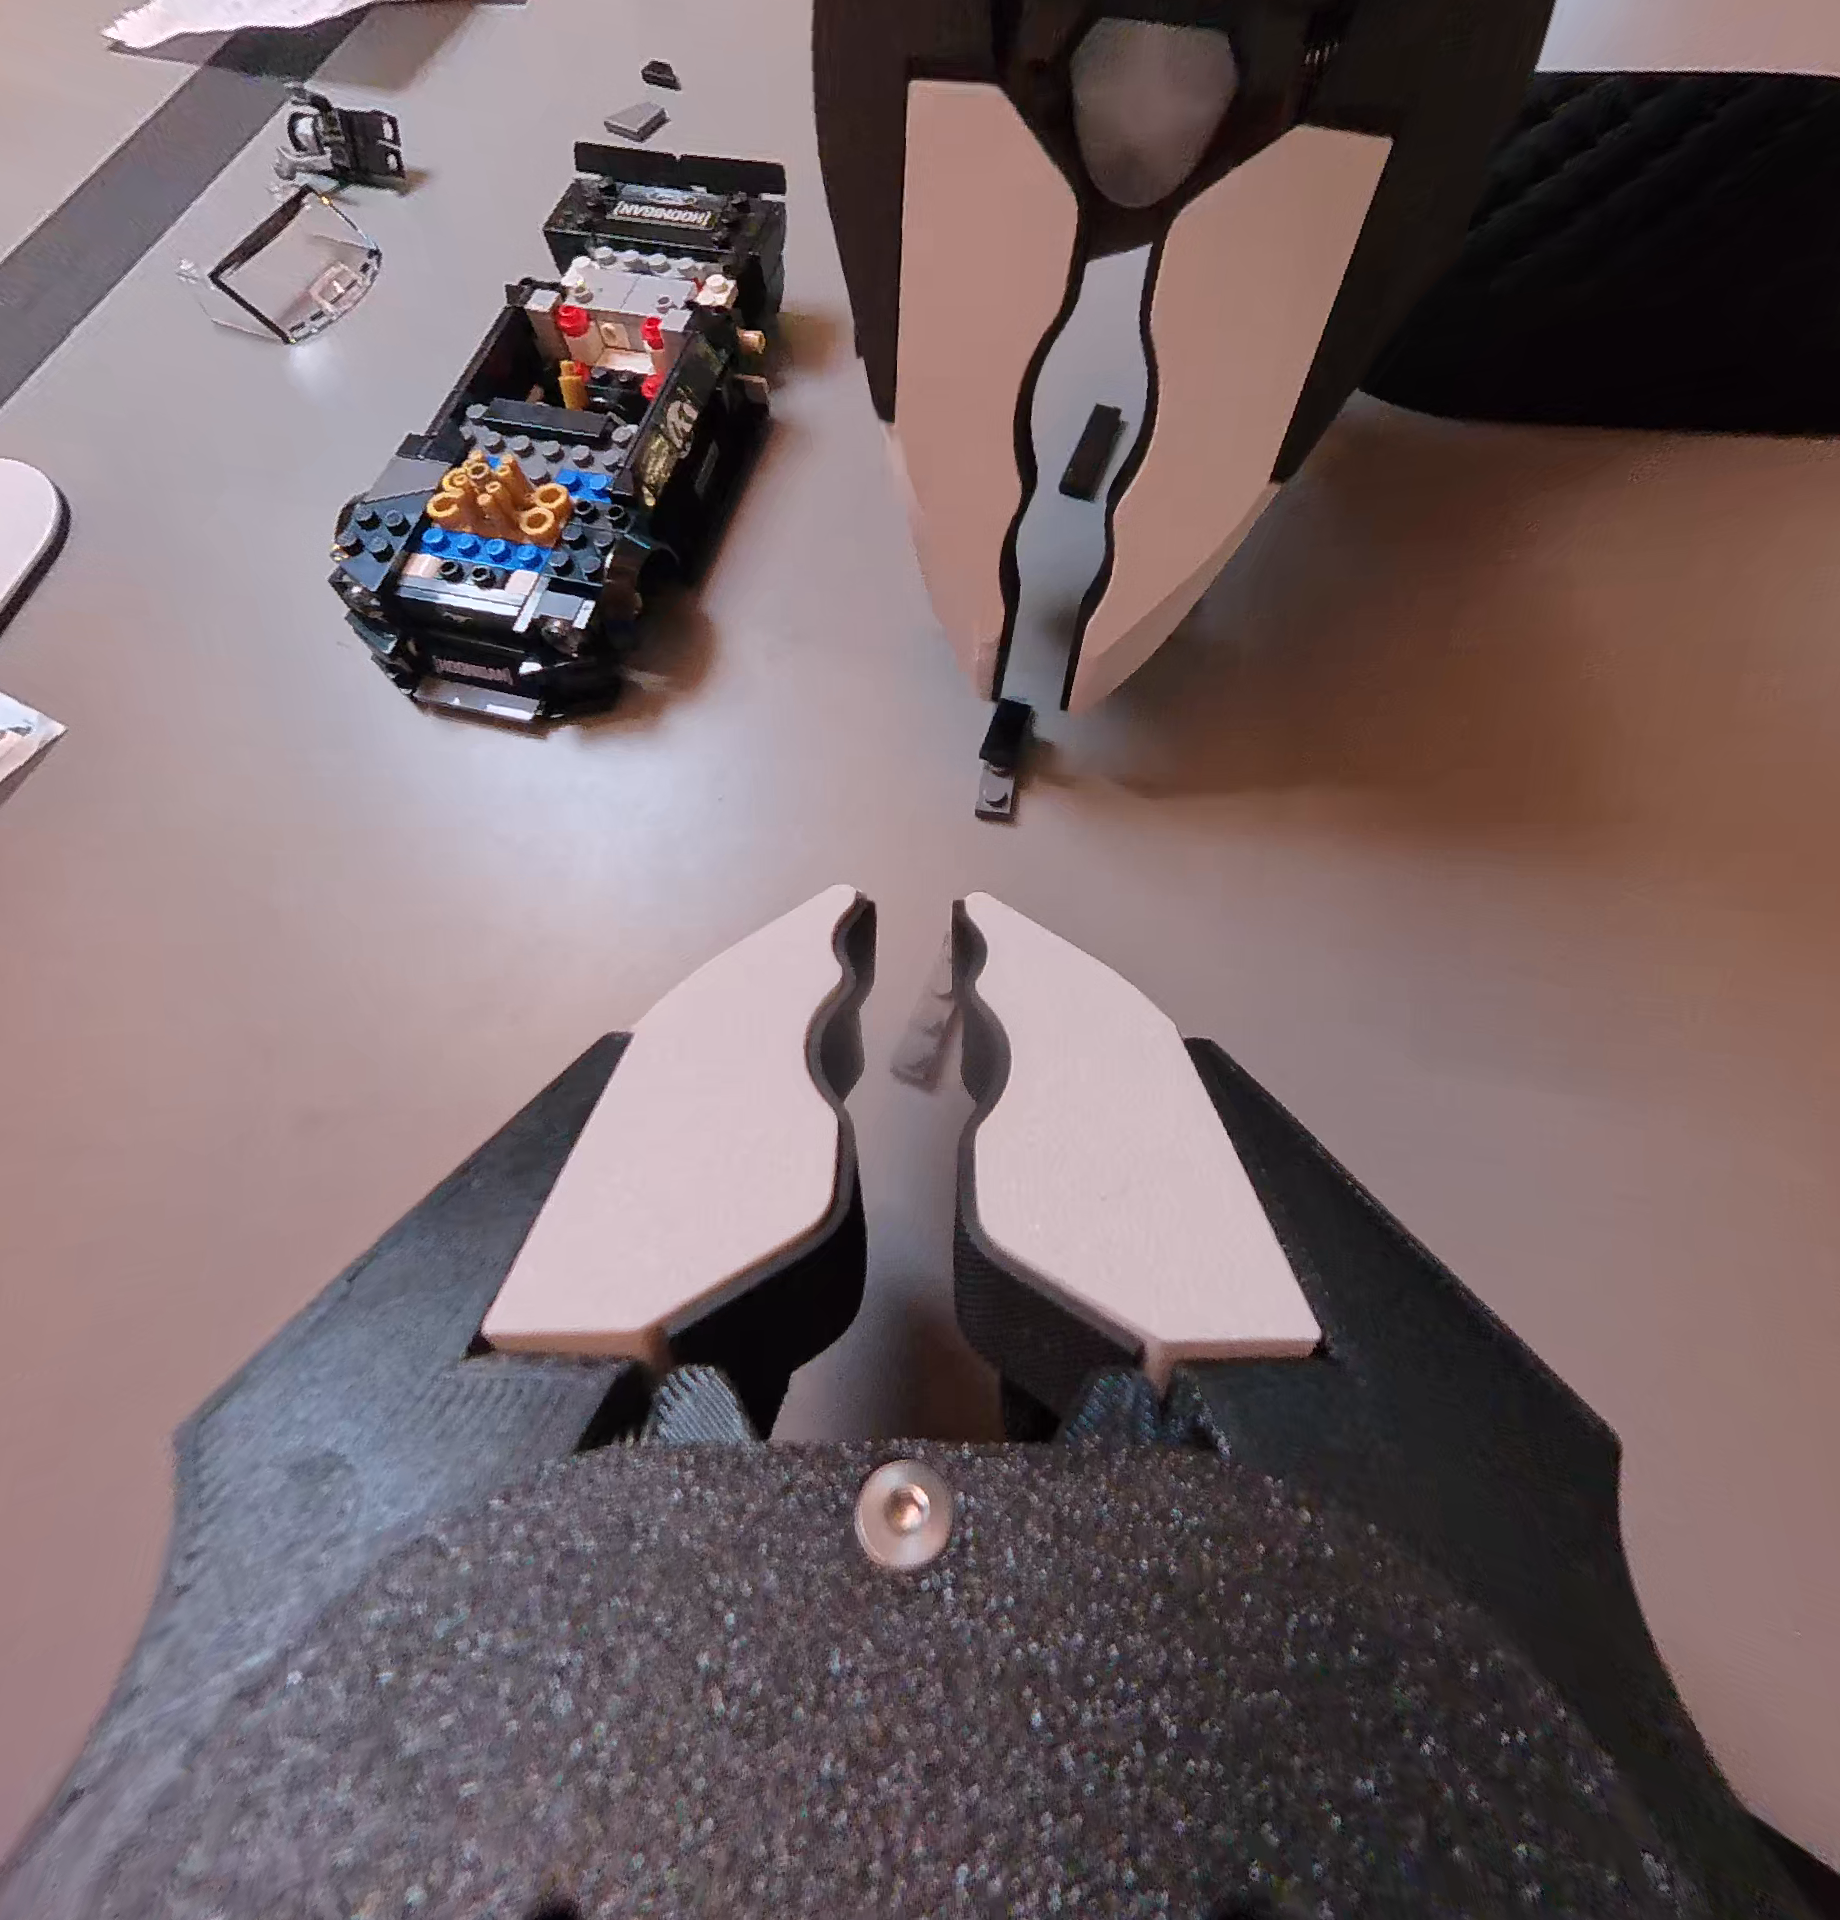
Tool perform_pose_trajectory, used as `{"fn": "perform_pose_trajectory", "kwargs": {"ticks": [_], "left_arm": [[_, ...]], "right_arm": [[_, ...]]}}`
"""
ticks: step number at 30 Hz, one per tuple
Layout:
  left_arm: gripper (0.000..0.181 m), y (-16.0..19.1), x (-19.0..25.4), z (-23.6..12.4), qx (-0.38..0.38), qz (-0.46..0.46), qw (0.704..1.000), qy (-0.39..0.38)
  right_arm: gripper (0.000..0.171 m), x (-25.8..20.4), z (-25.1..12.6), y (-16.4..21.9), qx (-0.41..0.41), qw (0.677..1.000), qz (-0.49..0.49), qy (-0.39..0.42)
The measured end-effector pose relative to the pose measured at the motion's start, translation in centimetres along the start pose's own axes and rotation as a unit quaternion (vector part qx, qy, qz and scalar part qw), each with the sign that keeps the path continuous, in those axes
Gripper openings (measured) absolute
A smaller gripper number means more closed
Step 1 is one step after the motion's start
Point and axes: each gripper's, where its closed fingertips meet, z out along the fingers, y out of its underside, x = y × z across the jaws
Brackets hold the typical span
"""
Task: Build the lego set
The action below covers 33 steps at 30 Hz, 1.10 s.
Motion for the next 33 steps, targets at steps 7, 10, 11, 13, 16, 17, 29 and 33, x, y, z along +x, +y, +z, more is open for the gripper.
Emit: {"fn": "perform_pose_trajectory", "kwargs": {"ticks": [7,10,11,13,16,17,29,33], "left_arm": [[0.014,0.3,0.3,0.3,-0.008,0.004,1.0,0.005],[0.013,0.3,0.3,0.3,-0.007,0.002,1.0,0.006],[0.013,0.3,0.3,0.3,-0.007,0.002,1.0,0.006],[0.013,0.3,0.4,0.4,-0.008,0.002,1.0,0.008],[0.013,0.5,0.4,0.5,-0.011,0.004,1.0,0.009],[0.013,0.5,0.4,0.5,-0.011,0.004,1.0,0.01],[0.013,0.5,0.6,0.5,-0.011,0.003,1.0,0.014],[0.015,0.1,1.1,0.6,-0.001,0.017,1.0,0.021]], "right_arm": [[0.014,0.4,0.8,0.4,-0.007,1.0,0.009,-0.006],[0.013,0.3,1.0,0.5,-0.016,1.0,0.004,-0.011],[0.013,0.3,1.1,0.5,-0.02,1.0,0.003,-0.013],[0.013,0.3,1.2,0.7,-0.027,0.999,0.004,-0.017],[0.013,0.2,1.2,0.8,-0.029,0.999,0.008,-0.023],[0.013,0.2,1.1,0.9,-0.03,0.999,0.007,-0.021],[0.008,0.2,1.0,1.1,-0.02,0.999,0.024,-0.024],[0.008,0.1,0.9,1.0,-0.018,0.999,0.024,-0.025]]}}
